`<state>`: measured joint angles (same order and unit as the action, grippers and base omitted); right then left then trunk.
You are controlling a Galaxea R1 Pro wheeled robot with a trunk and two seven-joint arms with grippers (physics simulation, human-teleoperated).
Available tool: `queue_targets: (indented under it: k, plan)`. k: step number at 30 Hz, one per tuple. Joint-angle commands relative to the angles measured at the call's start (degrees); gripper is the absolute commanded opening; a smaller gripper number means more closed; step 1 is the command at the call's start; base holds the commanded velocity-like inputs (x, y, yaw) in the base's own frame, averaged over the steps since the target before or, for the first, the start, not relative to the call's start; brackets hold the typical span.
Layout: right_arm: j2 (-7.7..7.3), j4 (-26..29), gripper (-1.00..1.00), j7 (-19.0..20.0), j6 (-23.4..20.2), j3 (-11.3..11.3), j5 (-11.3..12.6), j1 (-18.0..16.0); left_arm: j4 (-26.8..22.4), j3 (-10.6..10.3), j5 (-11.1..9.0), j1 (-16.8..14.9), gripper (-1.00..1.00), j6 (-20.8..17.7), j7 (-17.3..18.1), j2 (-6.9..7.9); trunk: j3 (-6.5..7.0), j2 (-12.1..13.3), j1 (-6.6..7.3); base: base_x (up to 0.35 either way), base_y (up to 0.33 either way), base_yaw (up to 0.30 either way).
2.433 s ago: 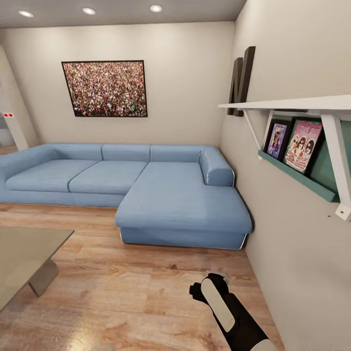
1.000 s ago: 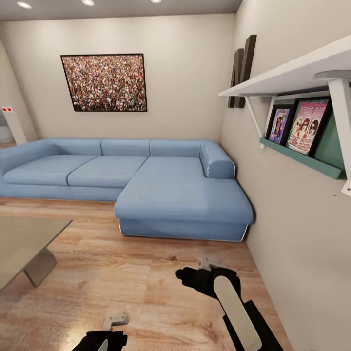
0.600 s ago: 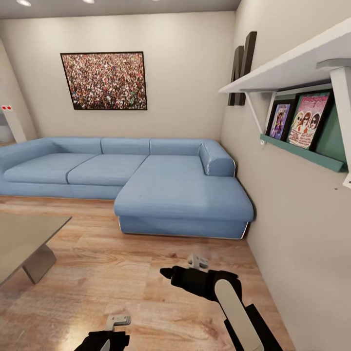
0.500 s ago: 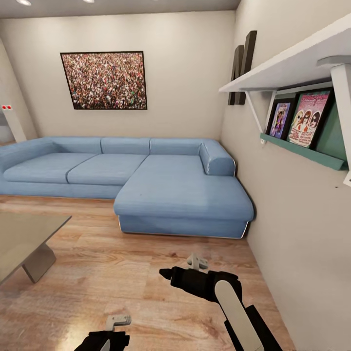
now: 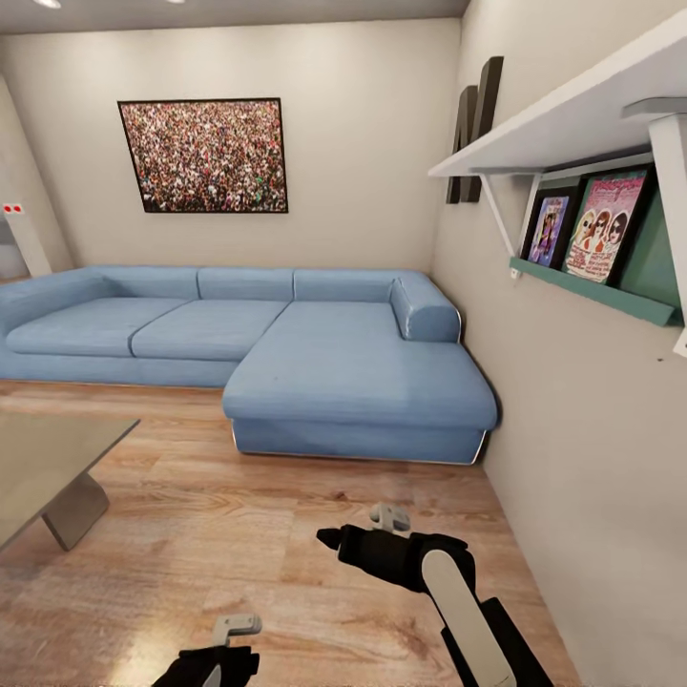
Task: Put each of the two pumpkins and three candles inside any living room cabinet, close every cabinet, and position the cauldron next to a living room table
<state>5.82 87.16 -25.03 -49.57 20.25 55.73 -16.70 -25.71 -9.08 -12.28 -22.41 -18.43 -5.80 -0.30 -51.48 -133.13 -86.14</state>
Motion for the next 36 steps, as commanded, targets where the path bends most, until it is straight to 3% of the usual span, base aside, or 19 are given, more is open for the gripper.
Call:
queue_targets:
  k: [1,9,25,36]
  plan:
    - [-0.33,-0.3,1.00,0.1,0.3,0.0,0.1,0.0,0.0,0.0,0.0,0.0,1.00,0.3,0.0,-0.02,-0.18,-0.4,-0.23,0.000,0.000,0.000]
    - [-0.88,-2.9,1.00,0.1,2.8,0.0,0.1,0.0,0.1,-0.1,0.1,0.0,1.00,2.7,0.0,-0.05,-1.62,-3.6,-1.98,0.000,0.000,0.000]
    - [-0.89,-2.9,1.00,0.0,3.0,0.1,0.0,0.0,0.1,0.2,-0.1,0.0,1.00,2.4,0.1,-0.05,-4.49,-10.0,-5.50,0.000,0.000,0.000]
    - [-0.89,-2.8,1.00,0.1,3.0,0.0,0.1,0.0,0.1,0.1,0.0,0.0,1.00,2.4,0.1,-0.09,-6.92,-10.2,-5.81,0.000,0.000,0.000]
